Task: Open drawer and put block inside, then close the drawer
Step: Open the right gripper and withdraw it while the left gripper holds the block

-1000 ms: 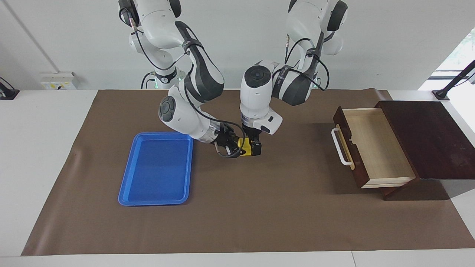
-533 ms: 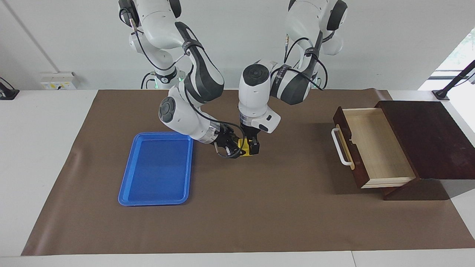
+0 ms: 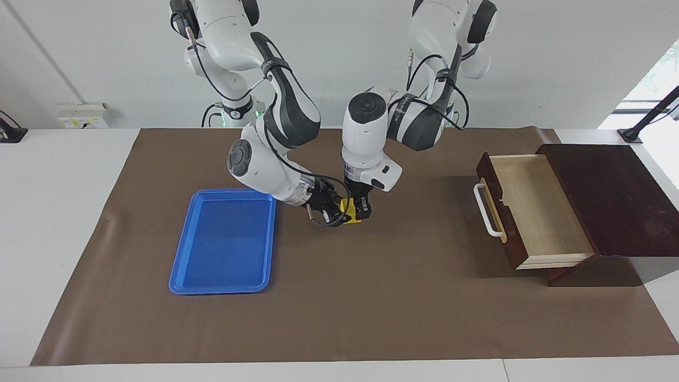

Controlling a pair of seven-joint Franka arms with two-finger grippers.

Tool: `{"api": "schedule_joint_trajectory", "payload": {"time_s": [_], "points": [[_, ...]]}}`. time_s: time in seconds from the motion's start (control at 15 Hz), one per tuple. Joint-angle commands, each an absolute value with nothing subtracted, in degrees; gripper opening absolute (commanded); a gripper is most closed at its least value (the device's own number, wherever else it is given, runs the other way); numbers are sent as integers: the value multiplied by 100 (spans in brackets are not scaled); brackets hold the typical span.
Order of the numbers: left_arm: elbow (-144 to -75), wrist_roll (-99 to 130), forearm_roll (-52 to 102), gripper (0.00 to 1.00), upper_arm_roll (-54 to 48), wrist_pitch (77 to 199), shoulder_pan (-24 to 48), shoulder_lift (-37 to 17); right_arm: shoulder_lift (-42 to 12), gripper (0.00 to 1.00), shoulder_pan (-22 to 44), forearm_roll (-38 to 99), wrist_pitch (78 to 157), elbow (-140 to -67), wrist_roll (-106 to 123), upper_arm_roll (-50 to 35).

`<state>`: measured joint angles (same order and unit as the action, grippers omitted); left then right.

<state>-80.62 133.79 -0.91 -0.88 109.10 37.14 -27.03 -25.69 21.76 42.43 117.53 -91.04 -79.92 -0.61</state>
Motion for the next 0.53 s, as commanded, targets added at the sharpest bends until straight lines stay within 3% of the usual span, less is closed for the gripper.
{"api": "schedule_joint_trajectory", "payload": {"time_s": [0.0,0.27,0.33,0.47], "points": [[-8341,13412,-105,0,-35,10960,3718,-2470,-2575,0,2136,4465,11848,-9123,-7875,-88],[-8341,13368,-105,0,-35,10951,3569,-2364,-2566,1,2100,4465,11830,-9079,-7945,-88],[-8341,13368,-105,0,-35,10934,3551,-2338,-2558,12,2092,4465,11821,-9070,-7945,-88],[-8350,13359,-105,0,-26,10881,3533,-2268,-2549,52,2100,4465,11821,-9070,-7954,-88]]}}
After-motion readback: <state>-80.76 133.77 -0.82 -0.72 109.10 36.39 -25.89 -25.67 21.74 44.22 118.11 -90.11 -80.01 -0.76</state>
